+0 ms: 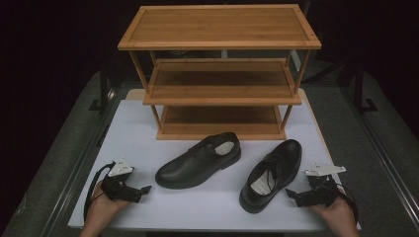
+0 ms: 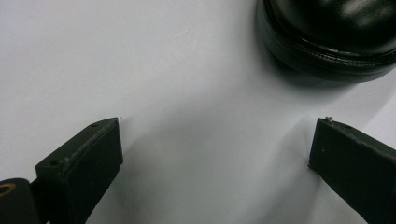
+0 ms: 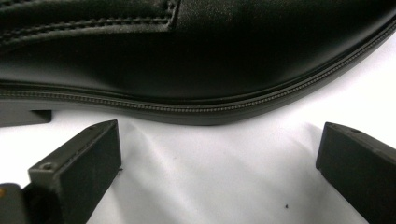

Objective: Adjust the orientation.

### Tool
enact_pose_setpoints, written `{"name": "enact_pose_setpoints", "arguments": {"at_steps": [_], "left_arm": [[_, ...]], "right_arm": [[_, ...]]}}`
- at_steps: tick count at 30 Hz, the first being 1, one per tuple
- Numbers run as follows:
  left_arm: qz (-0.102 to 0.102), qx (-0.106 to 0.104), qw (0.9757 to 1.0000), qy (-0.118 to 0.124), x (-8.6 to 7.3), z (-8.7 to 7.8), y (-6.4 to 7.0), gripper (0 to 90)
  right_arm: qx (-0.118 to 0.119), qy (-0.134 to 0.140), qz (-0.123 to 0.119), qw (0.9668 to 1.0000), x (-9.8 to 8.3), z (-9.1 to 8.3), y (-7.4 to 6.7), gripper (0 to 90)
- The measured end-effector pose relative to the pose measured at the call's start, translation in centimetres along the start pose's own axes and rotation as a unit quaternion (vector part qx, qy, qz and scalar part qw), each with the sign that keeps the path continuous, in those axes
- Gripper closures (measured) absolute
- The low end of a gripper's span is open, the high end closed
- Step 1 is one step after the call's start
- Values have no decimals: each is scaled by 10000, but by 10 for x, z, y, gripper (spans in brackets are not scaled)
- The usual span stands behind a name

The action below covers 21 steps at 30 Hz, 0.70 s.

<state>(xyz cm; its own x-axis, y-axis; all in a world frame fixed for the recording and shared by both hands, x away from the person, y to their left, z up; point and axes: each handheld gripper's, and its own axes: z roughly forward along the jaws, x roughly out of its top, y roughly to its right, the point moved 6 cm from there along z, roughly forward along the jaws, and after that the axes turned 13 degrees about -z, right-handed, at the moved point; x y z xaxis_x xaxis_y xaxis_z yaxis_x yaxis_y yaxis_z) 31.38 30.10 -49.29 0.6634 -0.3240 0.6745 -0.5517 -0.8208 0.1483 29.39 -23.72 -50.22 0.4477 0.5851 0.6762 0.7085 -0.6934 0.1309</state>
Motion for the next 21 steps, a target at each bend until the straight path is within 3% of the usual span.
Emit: {"name": "enact_pose_setpoints", "arguments": {"at_steps": [6,8,12,14,15,19,20,21], "left_arm": [[-7,-139,9996,235,5,-10,8,116],[15,-174,9991,390,8,-14,11,142],[117,-298,9978,585,12,-23,18,255],[126,-379,9975,584,13,-25,19,341],[129,-474,9969,613,14,-28,23,385],[203,-677,9954,652,16,-32,32,549],[203,-677,9954,652,16,-32,32,592],[201,-739,9949,653,17,-33,34,592]], "right_arm": [[18,49,-7,10000,1,-8,-4,24],[10,151,-48,9999,3,-15,-4,121],[0,318,32,9995,12,-28,0,221],[-25,384,49,9992,15,-31,1,240],[6,447,124,9989,20,-36,4,327],[109,635,152,9978,34,-44,8,468],[109,635,152,9978,34,-44,8,468],[142,675,143,9975,37,-46,9,506]]}}
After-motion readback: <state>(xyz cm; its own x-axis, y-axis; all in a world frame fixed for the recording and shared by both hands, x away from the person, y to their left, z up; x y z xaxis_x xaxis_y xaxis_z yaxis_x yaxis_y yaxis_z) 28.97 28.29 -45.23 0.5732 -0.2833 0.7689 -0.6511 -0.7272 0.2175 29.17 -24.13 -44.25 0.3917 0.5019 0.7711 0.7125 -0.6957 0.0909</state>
